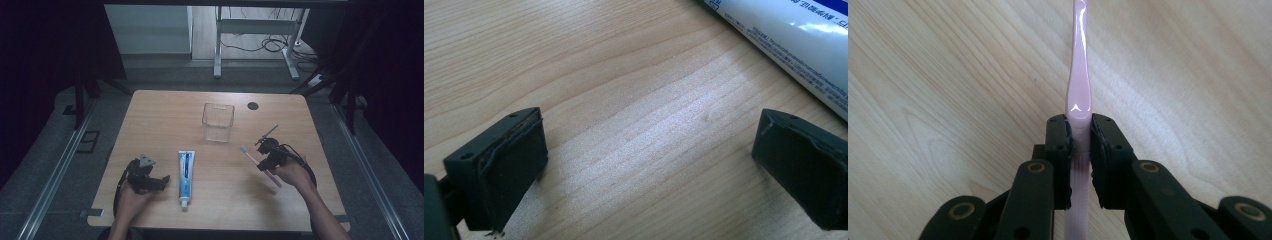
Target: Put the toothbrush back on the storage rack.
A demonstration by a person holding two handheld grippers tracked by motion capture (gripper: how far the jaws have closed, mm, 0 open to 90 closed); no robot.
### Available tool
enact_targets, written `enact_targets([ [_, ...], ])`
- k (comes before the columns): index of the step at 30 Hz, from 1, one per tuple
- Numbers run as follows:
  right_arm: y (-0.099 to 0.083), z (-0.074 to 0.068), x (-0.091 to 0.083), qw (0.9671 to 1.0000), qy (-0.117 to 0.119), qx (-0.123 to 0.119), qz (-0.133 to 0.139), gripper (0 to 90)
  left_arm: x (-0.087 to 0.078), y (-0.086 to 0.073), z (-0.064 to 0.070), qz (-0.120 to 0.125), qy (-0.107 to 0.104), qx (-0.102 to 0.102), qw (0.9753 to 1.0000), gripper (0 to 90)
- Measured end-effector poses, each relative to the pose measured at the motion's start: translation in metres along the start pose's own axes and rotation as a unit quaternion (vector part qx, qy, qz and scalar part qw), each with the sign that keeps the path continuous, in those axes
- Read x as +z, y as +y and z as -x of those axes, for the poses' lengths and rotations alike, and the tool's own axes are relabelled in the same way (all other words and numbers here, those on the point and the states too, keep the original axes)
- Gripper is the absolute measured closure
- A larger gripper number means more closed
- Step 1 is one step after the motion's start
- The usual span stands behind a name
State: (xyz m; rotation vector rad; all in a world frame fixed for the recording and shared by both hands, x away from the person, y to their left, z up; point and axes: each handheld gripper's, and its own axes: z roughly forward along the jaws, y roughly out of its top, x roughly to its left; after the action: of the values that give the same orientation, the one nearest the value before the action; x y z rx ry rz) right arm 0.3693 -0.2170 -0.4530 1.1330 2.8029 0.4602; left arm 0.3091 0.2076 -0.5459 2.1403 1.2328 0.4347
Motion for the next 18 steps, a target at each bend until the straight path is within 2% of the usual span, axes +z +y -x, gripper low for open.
enact_targets([
  [6,0.003,0.002,-0.014,0.9997,-0.001,0.0,0.025,78.3,0.0,0.0,0.0,0.0,0.0,0.0,1.0,1.1],
  [18,0.014,0.003,-0.038,0.9966,0.004,-0.004,0.082,78.4,0.001,0.0,0.0,0.004,0.0,-0.002,1.0,1.1],
])
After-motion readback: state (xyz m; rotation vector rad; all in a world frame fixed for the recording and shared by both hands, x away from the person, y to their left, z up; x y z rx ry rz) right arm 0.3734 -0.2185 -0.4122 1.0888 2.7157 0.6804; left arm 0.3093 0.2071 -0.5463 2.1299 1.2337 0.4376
